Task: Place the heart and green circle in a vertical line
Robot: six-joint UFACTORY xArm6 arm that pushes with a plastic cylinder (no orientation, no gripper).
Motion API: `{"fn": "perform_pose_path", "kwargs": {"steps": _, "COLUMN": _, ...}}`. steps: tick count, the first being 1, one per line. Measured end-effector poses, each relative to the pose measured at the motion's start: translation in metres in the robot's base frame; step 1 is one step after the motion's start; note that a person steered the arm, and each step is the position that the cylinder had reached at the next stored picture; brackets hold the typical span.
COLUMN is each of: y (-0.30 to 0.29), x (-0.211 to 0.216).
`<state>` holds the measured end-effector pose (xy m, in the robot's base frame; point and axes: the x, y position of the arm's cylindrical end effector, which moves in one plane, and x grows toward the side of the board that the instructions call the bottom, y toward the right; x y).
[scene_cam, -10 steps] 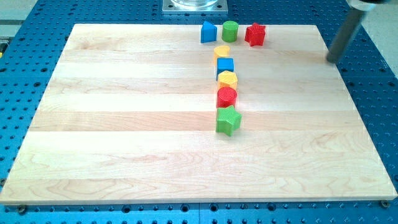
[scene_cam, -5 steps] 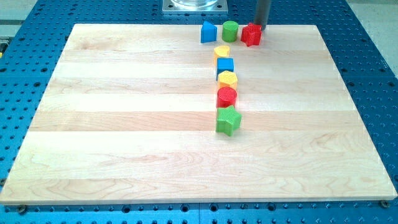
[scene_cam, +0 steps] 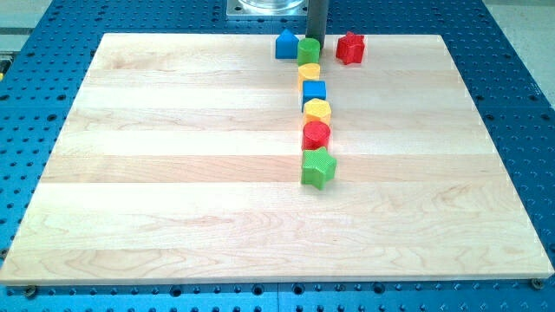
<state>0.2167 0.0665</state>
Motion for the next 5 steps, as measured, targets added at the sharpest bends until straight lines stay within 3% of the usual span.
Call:
{"fn": "perform_pose_path", "kwargs": {"steps": 3, "y": -0.067, "x": 0.0}}
{"fn": "perform_pose_path", "kwargs": {"steps": 5, "y": -0.038, "x": 0.052}}
